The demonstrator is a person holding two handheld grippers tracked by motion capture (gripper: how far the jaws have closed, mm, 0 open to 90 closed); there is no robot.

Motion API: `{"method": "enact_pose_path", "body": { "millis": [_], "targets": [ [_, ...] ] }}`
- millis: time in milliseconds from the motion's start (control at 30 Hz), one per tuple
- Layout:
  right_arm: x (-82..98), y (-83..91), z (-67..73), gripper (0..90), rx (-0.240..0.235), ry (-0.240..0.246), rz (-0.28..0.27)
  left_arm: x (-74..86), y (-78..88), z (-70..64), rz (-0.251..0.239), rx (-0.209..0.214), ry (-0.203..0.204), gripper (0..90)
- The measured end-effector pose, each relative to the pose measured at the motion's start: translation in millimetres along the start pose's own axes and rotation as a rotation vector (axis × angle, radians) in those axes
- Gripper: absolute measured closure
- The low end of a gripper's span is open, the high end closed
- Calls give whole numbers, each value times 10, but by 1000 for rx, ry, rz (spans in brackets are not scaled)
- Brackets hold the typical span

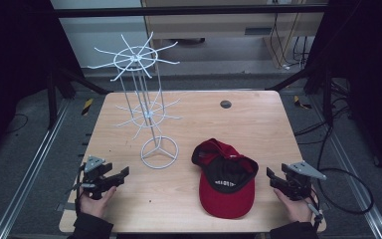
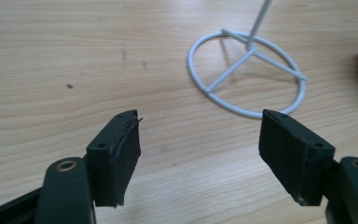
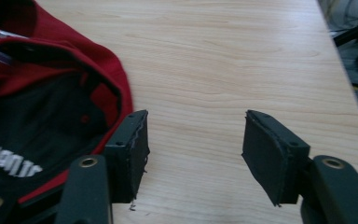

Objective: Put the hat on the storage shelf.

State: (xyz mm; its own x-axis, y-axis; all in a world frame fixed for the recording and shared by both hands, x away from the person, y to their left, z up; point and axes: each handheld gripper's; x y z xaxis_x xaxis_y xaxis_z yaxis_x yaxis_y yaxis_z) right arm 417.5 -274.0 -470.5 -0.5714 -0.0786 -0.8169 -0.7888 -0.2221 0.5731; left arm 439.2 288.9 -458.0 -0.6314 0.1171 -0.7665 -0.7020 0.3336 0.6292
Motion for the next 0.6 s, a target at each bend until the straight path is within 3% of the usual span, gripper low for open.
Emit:
{"method": "enact_pose_path", "body": {
  "millis": [200,333,433,600],
  "targets": [
    [12,37,32,464,-52,-9,7,9,-10,-155,6,39,-25,341],
    [-1,47,75,475,-61,-2,11,5,-16,-273,5,69,-46,360],
    [-36,56,139,475,-70,-4,18,-19,-16,-377,-7,75,-78,367],
    [-98,44,186,457,-69,19,10,-66,-28,-481,-17,80,-96,390]
  ]
}}
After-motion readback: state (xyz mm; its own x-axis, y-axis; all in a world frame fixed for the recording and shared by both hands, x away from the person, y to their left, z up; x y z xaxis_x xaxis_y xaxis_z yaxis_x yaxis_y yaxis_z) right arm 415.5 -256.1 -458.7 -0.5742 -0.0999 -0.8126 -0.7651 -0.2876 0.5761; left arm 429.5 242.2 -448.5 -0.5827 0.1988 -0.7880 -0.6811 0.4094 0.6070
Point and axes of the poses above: each handheld gripper's, and its own axes: y roughly backward along the jaws, x roughly out of its underside, z roughly to its left, and after that the axes turned 4 degrees about z, right-handed
